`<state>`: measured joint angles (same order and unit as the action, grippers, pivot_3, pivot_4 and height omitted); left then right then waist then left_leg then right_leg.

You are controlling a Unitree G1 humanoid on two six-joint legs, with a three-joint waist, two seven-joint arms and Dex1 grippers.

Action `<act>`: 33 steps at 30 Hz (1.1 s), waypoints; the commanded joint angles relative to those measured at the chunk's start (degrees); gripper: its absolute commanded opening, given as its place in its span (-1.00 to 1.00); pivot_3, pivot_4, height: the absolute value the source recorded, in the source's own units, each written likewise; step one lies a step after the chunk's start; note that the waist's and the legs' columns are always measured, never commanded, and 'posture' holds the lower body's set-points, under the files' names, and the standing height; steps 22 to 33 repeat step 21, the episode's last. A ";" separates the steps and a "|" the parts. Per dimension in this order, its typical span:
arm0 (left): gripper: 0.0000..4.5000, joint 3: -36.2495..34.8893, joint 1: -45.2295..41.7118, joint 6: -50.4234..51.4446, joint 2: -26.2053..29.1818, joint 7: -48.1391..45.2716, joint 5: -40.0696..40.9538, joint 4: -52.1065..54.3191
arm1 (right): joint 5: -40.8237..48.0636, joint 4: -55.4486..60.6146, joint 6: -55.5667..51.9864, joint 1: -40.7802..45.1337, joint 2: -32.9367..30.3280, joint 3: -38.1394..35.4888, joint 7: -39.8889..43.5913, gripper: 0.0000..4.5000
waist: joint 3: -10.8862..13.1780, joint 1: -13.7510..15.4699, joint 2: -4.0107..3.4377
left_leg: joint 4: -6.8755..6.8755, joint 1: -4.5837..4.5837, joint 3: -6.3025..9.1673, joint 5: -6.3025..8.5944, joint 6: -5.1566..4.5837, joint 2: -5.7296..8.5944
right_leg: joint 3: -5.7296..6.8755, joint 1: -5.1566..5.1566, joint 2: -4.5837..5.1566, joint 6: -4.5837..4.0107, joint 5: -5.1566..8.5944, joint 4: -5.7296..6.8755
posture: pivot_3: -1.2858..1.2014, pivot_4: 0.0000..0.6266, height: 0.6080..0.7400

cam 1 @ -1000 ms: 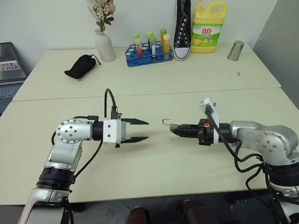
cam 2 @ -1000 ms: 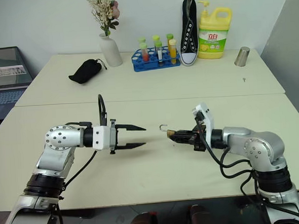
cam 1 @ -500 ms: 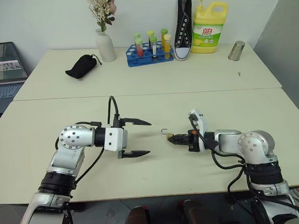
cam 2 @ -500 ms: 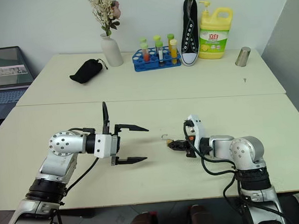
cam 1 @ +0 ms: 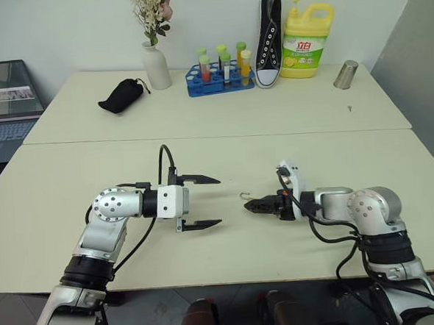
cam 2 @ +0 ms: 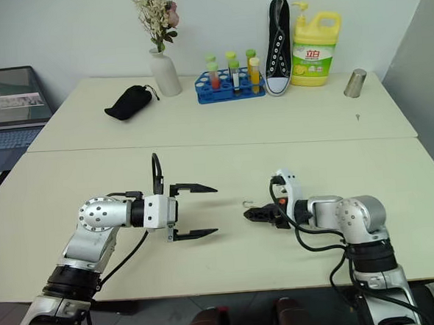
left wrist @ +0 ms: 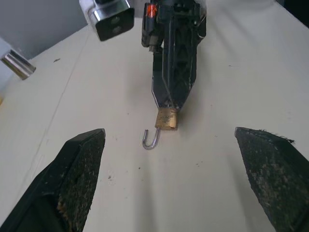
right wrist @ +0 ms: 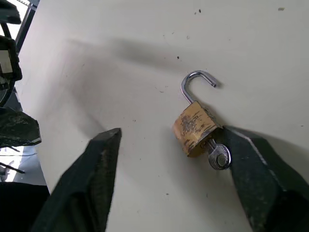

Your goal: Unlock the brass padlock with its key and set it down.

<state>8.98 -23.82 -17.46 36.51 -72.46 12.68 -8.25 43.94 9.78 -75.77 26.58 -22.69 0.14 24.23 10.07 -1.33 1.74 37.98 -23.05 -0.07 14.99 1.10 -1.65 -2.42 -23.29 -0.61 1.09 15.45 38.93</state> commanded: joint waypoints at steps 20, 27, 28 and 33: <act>1.00 -1.53 0.01 15.57 2.45 2.55 1.44 5.47 | -15.66 29.69 40.27 -26.30 -25.18 -2.16 17.73 1.00 | 0.07 -0.33 0.04 | 0.00 0.09 -0.11 0.00 0.01 -0.09 | -0.03 0.01 -0.10 0.05 0.05 -0.05 | 0.03 -0.52 1.00; 1.00 -1.60 -0.09 15.36 2.23 2.33 1.65 5.20 | -15.59 29.71 40.36 -26.33 -25.17 -2.23 17.99 1.00 | 0.07 -0.33 0.04 | 0.01 0.08 -0.11 0.00 0.01 -0.09 | -0.03 0.01 -0.10 0.05 0.05 -0.05 | 0.03 -0.52 1.00; 1.00 -1.60 -0.09 15.36 2.23 2.33 1.65 5.20 | -15.59 29.71 40.36 -26.33 -25.17 -2.23 17.99 1.00 | 0.07 -0.33 0.04 | 0.01 0.08 -0.11 0.00 0.01 -0.09 | -0.03 0.01 -0.10 0.05 0.05 -0.05 | 0.03 -0.52 1.00; 1.00 -1.60 -0.09 15.36 2.23 2.33 1.65 5.20 | -15.59 29.71 40.36 -26.33 -25.17 -2.23 17.99 1.00 | 0.07 -0.33 0.04 | 0.01 0.08 -0.11 0.00 0.01 -0.09 | -0.03 0.01 -0.10 0.05 0.05 -0.05 | 0.03 -0.52 1.00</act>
